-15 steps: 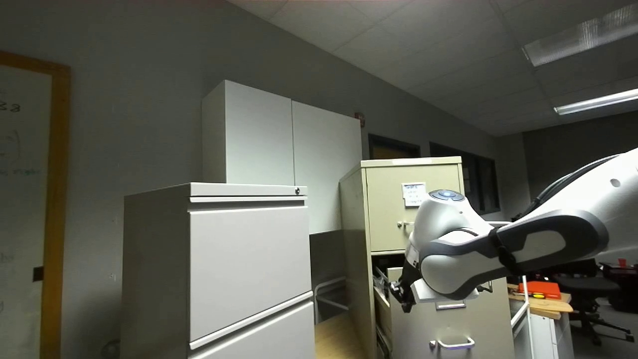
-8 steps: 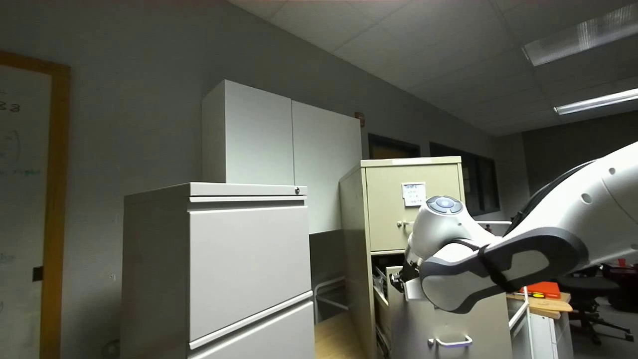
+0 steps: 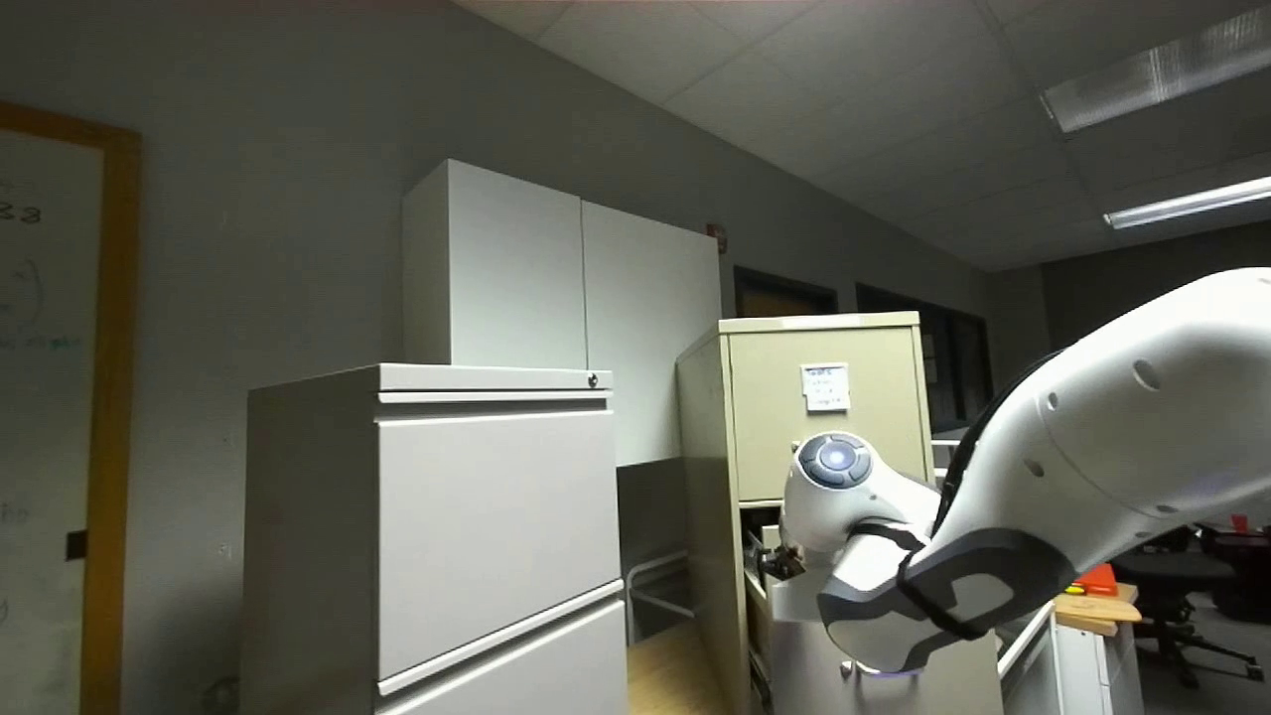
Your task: Close the bottom drawer of the beige file cabinet
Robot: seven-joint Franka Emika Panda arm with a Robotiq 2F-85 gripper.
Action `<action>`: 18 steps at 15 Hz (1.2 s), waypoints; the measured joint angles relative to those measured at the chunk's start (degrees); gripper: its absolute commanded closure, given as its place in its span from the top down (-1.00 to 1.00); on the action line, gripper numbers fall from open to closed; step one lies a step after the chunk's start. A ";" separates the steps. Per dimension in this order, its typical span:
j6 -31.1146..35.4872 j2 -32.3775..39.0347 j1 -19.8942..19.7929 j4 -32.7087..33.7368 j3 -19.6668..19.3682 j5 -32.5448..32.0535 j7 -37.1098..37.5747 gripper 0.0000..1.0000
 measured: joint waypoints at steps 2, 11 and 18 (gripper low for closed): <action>0.63 0.02 -5.59 1.56 5.42 -0.03 2.14 -1.00; -1.17 0.14 -26.98 11.39 24.77 2.40 5.68 -1.00; -9.56 0.14 -42.77 23.19 40.41 7.99 5.68 -1.00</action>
